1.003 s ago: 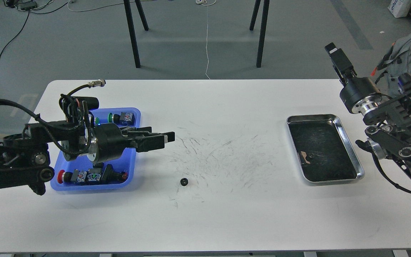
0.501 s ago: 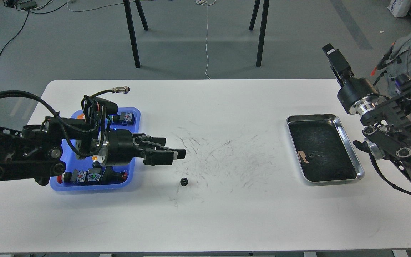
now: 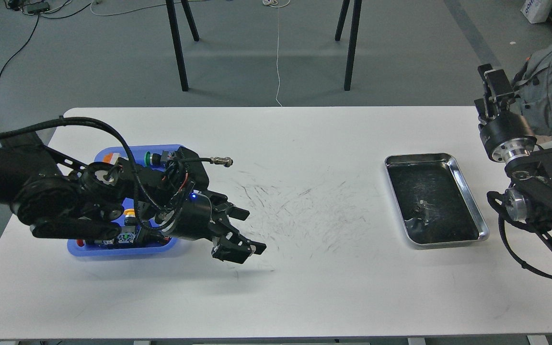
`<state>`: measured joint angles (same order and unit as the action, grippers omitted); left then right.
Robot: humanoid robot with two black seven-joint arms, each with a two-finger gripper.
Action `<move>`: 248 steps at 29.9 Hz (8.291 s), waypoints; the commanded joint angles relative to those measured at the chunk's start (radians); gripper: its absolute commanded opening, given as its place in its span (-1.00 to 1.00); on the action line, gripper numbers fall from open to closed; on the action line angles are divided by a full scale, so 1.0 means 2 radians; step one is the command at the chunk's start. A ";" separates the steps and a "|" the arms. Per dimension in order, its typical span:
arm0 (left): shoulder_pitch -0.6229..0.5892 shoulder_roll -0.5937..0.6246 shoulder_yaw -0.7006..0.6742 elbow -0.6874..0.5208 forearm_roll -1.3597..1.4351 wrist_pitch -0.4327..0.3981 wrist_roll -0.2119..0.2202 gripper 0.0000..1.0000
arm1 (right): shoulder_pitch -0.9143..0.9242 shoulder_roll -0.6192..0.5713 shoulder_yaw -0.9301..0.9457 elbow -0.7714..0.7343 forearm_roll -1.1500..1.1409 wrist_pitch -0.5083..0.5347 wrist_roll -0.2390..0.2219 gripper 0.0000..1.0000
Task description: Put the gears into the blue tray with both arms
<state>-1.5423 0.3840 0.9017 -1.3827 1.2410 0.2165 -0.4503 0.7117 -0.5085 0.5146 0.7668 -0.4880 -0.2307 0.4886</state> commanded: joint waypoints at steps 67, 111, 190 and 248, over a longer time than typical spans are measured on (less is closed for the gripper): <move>0.107 -0.082 0.054 0.173 0.071 0.075 -0.019 -0.02 | -0.037 0.005 0.083 0.006 0.032 0.088 0.000 0.92; 0.088 -0.066 0.034 0.214 0.035 0.070 -0.019 -0.73 | -0.037 0.006 0.063 0.005 0.027 0.082 0.000 0.92; 0.237 0.145 -0.349 0.343 -0.152 -0.017 -0.019 0.98 | -0.030 0.010 0.059 0.019 0.026 0.080 0.000 0.93; 0.282 -0.016 -0.615 0.393 -0.463 -0.353 -0.019 0.99 | 0.286 -0.187 -0.417 0.183 -0.389 0.210 -0.008 0.93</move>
<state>-0.9923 0.3548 -0.3346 -0.6012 0.3200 -0.4771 -0.4887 1.2689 -0.9060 -0.3189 1.1336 -1.2294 0.1896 0.4712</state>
